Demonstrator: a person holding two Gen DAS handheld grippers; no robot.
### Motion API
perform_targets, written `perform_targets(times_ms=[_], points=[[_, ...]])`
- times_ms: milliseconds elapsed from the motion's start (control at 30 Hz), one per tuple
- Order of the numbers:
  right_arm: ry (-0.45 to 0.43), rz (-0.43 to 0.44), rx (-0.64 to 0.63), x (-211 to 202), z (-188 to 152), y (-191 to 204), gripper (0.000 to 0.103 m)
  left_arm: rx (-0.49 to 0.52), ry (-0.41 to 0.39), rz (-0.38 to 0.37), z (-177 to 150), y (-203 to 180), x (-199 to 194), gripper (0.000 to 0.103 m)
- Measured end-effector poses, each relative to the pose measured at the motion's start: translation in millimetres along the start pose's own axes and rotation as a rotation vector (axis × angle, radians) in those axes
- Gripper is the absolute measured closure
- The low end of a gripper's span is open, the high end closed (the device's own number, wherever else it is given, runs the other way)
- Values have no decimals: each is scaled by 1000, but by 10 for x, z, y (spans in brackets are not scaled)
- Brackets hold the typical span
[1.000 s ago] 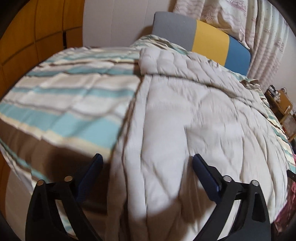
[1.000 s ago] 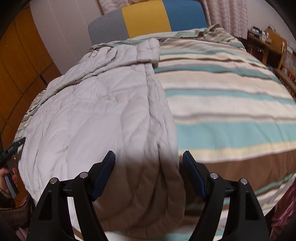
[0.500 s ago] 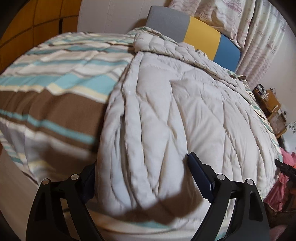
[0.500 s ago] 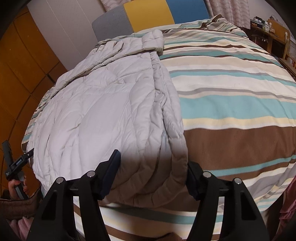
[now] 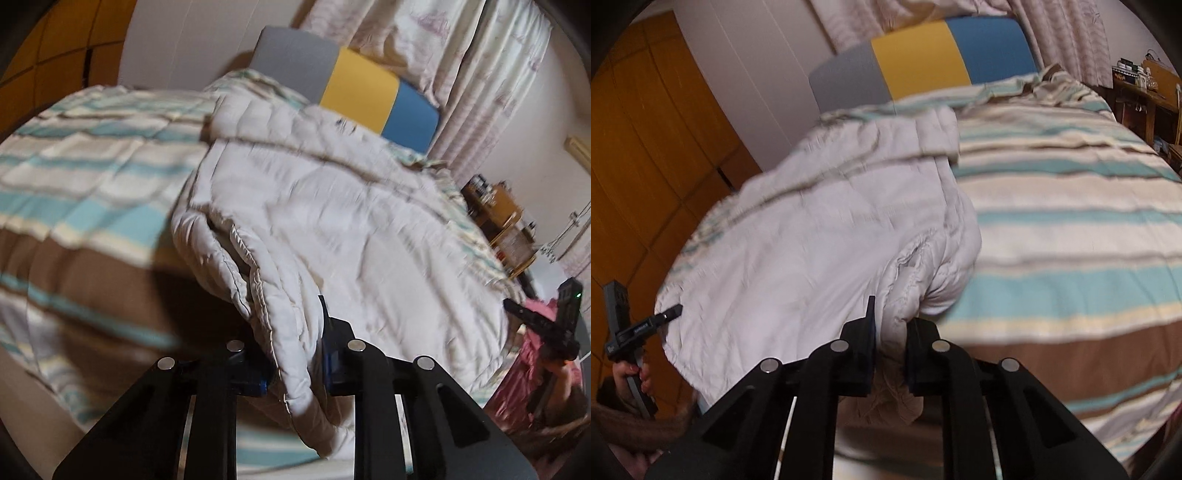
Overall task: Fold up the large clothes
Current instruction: 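Grasp the jacket hem with both tools and lift it toward the collar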
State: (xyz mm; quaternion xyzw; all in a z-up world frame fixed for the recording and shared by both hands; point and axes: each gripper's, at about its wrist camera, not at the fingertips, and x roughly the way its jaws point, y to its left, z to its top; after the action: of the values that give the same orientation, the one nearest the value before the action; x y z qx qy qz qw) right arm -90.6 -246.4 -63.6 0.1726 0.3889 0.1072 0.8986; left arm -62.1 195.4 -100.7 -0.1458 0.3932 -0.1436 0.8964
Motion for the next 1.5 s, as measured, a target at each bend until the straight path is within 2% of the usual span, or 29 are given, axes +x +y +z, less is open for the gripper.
perform_targets(times_ms=[267,467,700,933,1000,1033,1067,1133,1167,1200,1233,1267,1300,1333,1367,1500], points=[[-115,94,90,18,574,53,92,-75,-90,-78,637,-34,9,83],[-158,122,128,258,1114,32,92,-89,-123,-103,1181,-67,173,83],[-164,111,210,828,1666,-178,92,-150,-84,-81,1845,173,772,83],[-126,64,234,1426,1915,-335,91,-135,-21,-17,2112,260,1347,83],[-125,65,248,1530,1931,-385,86,-145,-3,-6,2147,312,1456,78],[-133,71,256,1560,1930,-415,76,-162,2,-10,2155,338,1474,76],[-151,84,268,1579,1926,-460,60,-178,-1,-23,2165,373,1476,71],[-199,134,294,1552,1914,-547,45,-218,-38,-71,2160,450,1412,62],[-220,152,301,1520,1914,-571,36,-233,-60,-92,2146,483,1371,55],[-247,167,306,1465,1889,-599,33,-247,-92,-110,2117,519,1302,44],[-266,170,307,1425,1889,-612,27,-250,-118,-110,2095,522,1249,40],[-292,171,305,1355,1854,-634,21,-248,-152,-97,2068,527,1183,27],[-312,164,302,1285,1811,-657,17,-243,-188,-80,2034,535,1115,15],[-324,149,299,1223,1764,-680,14,-231,-237,-54,1958,551,1026,12],[-321,129,298,1179,1724,-696,13,-223,-244,-37,1915,559,1006,10],[-233,87,317,1206,1477,-815,7,-171,-127,63,1657,618,1185,10]])
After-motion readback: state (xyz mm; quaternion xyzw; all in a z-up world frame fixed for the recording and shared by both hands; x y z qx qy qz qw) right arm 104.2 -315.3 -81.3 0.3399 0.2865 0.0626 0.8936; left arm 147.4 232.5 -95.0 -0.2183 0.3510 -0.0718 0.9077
